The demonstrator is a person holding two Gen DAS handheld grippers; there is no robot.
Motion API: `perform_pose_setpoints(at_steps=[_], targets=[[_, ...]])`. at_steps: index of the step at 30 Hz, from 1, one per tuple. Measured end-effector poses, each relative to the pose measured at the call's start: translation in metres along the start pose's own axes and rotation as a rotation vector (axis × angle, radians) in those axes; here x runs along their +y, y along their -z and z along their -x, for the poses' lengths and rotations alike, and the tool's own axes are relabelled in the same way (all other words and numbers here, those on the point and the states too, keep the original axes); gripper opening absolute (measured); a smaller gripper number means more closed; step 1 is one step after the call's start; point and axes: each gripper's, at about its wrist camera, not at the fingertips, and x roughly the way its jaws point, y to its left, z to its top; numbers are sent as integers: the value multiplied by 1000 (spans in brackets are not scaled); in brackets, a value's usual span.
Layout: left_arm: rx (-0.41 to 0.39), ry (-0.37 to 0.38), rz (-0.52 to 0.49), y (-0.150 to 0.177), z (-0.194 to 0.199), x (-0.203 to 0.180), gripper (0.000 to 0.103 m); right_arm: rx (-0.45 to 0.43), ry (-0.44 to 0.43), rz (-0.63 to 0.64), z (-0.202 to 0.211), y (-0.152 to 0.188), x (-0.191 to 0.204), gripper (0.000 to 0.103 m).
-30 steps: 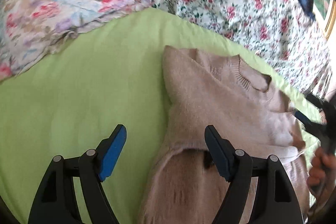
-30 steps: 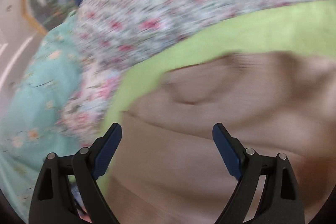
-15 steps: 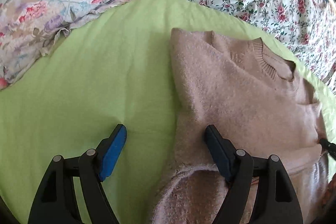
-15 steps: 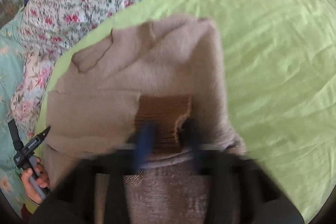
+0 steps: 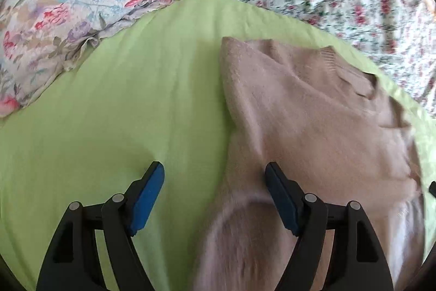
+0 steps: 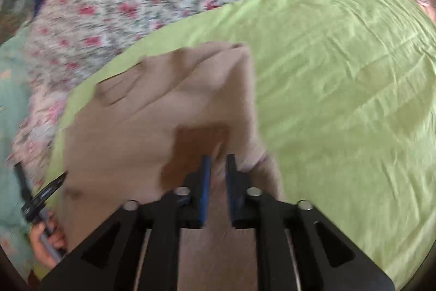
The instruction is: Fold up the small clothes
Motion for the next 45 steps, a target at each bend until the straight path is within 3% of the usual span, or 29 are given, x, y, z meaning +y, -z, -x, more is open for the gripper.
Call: perform_pose_setpoints(at_steps=[1, 2, 8, 15, 20, 24, 25, 26, 28, 32, 35, 38, 40, 45], targets=[[2, 22, -3, 7, 10, 1, 77, 0, -19, 18, 10, 9, 5, 46], [10, 48, -10, 19, 23, 3, 77, -1, -33, 38, 20, 18, 9, 58], [68, 120, -53, 95, 81, 13, 77, 2, -64, 108, 73, 79, 20, 58], [138, 116, -80, 188, 135, 25, 77, 24, 58, 130, 129, 159, 5, 58], [168, 147, -67, 228, 161, 25, 77, 66, 87, 104, 146, 209, 0, 58], [188, 154, -96, 247, 167, 21, 77, 108, 80, 123, 136, 228, 8, 57], [189, 147, -109, 252, 169, 18, 77, 124, 89, 136, 130, 231, 9, 55], [188, 142, -117, 255, 170, 17, 77, 146, 100, 152, 124, 234, 11, 36], [189, 140, -123, 259, 173, 17, 77, 168, 129, 163, 120, 240, 5, 11], [202, 166, -130, 264, 175, 23, 78, 133, 145, 152, 154, 243, -26, 9], [219, 232, -153, 272, 176, 25, 83, 113, 43, 68, 173, 245, -54, 0], [222, 278, -179, 279, 176, 23, 86, 90, -78, -1, 178, 246, -71, 1], [222, 294, -188, 281, 176, 23, 87, 78, -121, -41, 176, 248, -77, 2], [242, 419, -147, 280, 175, 20, 87, 111, -175, -61, 159, 248, -80, 9]])
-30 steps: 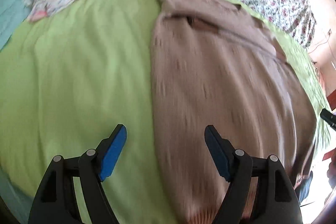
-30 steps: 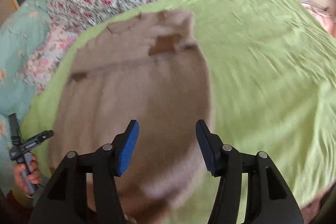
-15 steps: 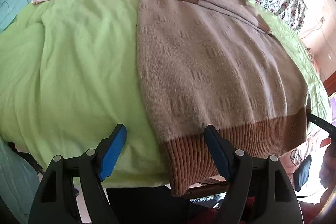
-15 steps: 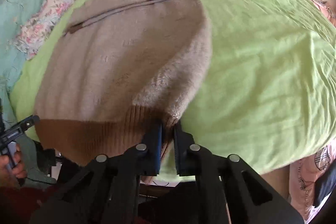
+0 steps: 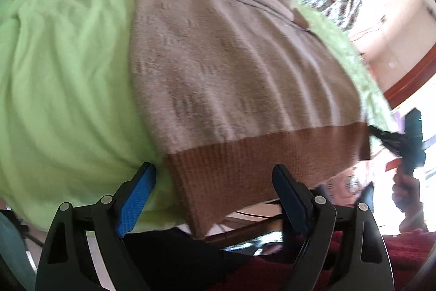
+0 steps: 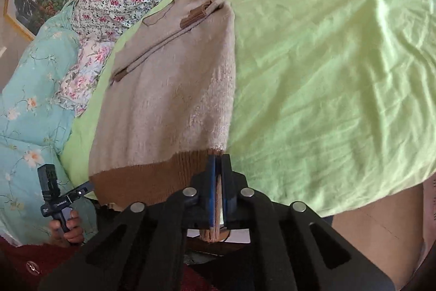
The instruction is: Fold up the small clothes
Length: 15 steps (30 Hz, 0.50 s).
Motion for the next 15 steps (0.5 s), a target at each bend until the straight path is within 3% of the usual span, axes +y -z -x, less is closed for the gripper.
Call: perform_pose_setpoints(at_steps=[2, 5, 10, 12, 15], targets=[[-9, 37, 6, 1, -2, 0, 87, 18, -51, -32, -8, 1, -6, 24], [-36, 81, 27, -1, -3, 3, 85, 6, -139, -49, -15, 3, -9, 33], [2, 215, 48, -4, -9, 7, 36, 31, -202, -15, -23, 8, -3, 33], [22, 208, 45, -2, -18, 9, 27, 45, -225, 1, -26, 9, -4, 33], [13, 222, 50, -4, -16, 11, 23, 64, -257, 7, -30, 10, -5, 33]])
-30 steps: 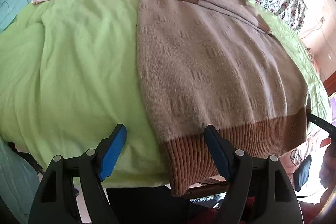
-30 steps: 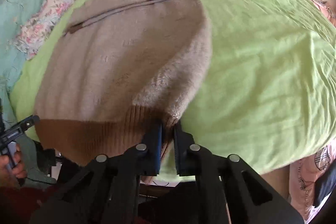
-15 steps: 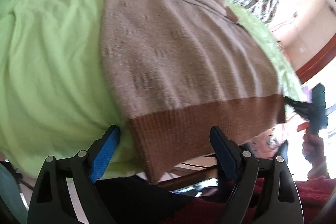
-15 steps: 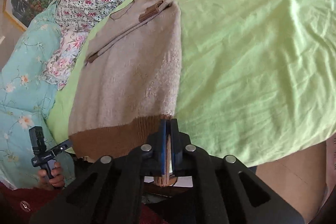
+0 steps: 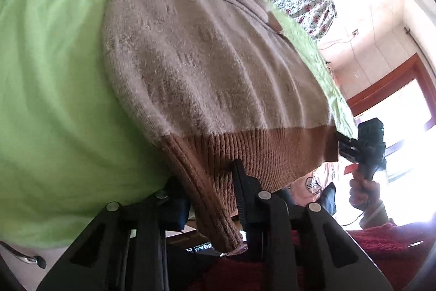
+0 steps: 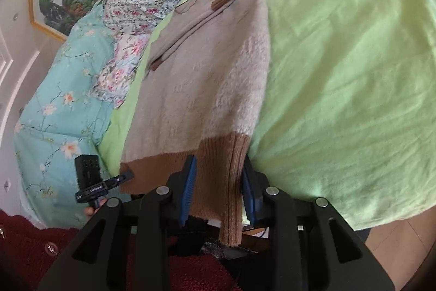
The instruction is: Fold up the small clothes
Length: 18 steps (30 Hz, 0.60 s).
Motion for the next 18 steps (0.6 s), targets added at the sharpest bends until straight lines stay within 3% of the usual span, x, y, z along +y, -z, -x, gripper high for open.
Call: perform_pose_setpoints(at_steps=[3, 4, 10, 18], targets=[[-6, -33, -9, -2, 2, 1, 8, 24, 13, 53, -6, 2, 7, 26], [-11, -39, -8, -2, 4, 0, 7, 32, 17, 75, -6, 3, 12, 9], [-60, -34, -2, -3, 28, 6, 6, 0, 23, 84, 7, -2, 10, 9], [-245, 12, -72, -44, 81, -34, 6, -194, -158, 93, 51, -34, 37, 8]])
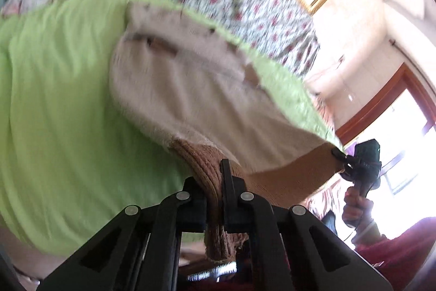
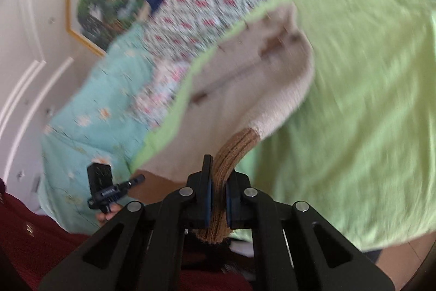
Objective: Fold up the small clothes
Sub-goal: 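Lift the hem with both grippers and fold it toward the collar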
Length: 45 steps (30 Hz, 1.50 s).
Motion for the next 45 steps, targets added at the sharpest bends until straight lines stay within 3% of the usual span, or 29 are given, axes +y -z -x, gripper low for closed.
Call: perform_pose_setpoints(at_steps=[7, 11, 17, 24, 28, 34, 39, 41, 42, 43, 44, 45], targets=[[-184, -54, -72, -84, 5, -13, 6, -130, 11, 83, -12, -63, 27, 9], [-235, -154, -107, -140, -26, -10, 6, -171, 156, 177, -43, -114, 36, 9], [-244, -229, -97, -216, -90, 3, 6, -198, 273, 182, -103, -193, 26, 8], [-211, -295, -40, -274, -158, 41, 6, -190, 334, 162, -175, -258, -1, 8], [-169, -334, -44, -293, -196, 58, 6, -165, 377, 135, -215, -283, -27, 8], [-86, -387, -22, -299, -256, 93, 6, -82, 438, 79, -265, -291, -72, 9], [-26, -363, 32, -290, -278, 113, 11, -28, 438, 19, -287, -287, -100, 14], [-34, -317, 55, -284, -267, 109, 18, -27, 429, 0, -282, -287, -101, 22], [-34, -301, 59, -280, -262, 105, 32, -39, 426, 1, -276, -286, -97, 27], [-39, -286, 57, -274, -254, 99, 41, -64, 426, 11, -267, -283, -89, 39], [-49, -271, 47, -265, -247, 89, 43, -98, 428, 27, -257, -280, -79, 54], [-48, -256, 36, -260, -242, 80, 44, -124, 427, 43, -249, -276, -71, 58]])
